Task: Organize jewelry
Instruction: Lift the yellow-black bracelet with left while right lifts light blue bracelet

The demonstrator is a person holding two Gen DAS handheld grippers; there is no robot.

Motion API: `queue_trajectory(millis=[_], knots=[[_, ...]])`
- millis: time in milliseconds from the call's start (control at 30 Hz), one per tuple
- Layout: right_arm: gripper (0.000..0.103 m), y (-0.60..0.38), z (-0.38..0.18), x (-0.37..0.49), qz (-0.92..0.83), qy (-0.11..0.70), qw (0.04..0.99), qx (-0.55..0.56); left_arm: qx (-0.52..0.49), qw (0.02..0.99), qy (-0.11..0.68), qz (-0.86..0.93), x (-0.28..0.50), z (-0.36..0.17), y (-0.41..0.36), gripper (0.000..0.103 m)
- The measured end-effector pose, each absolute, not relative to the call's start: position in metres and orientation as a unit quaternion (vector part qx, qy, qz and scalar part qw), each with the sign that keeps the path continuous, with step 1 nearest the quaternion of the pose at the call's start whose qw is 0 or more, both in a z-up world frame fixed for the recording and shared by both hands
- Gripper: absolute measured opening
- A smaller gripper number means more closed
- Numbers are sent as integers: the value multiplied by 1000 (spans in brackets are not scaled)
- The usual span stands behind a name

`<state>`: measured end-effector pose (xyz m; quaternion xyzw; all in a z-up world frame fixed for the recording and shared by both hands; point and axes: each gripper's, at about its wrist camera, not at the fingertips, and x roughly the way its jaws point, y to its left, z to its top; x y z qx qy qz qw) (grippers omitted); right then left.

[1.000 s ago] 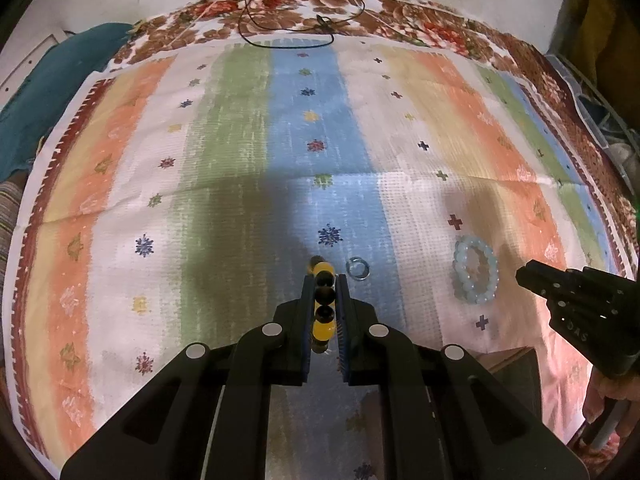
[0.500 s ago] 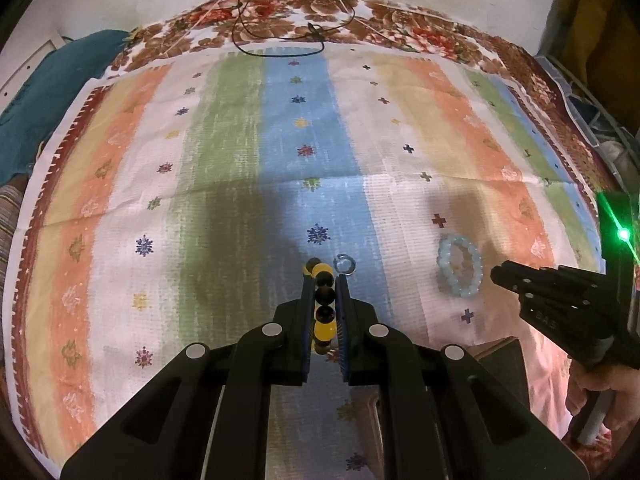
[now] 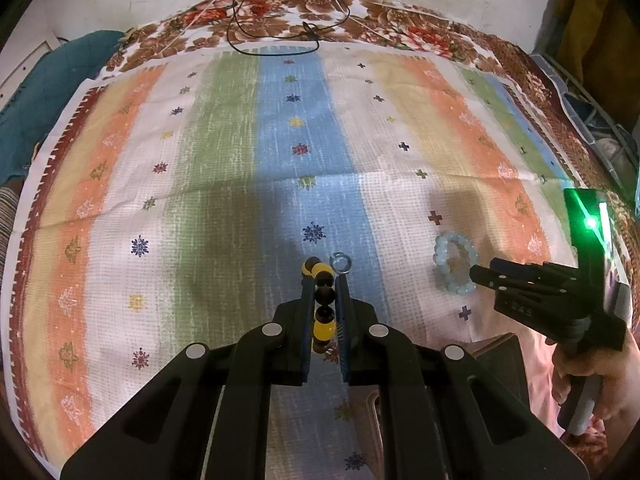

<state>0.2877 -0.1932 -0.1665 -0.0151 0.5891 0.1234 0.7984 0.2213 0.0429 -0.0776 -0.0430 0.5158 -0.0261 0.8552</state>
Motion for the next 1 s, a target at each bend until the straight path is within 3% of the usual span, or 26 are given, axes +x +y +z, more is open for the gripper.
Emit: queue_trajectory(millis=[100,500,600,733,1000], knots=[[39,-194,-173,292,121,595,795,-9,-43,856,515,-26,221,-77,43,10],[39,-185,-180,295,110,594,796,-34,-41,855,517,-30,221,-79,41,10],[23,-186,-179,295,118,593,795,-35,-41,855,516,-30,221,-79,42,10],[12,-186,-178,294,125,595,794,-28,-39,856,515,-33,219,-79,40,10],[12,-183,-140,273,148,553,819,-35,-36,862,505,-37,216,-65,31,10]])
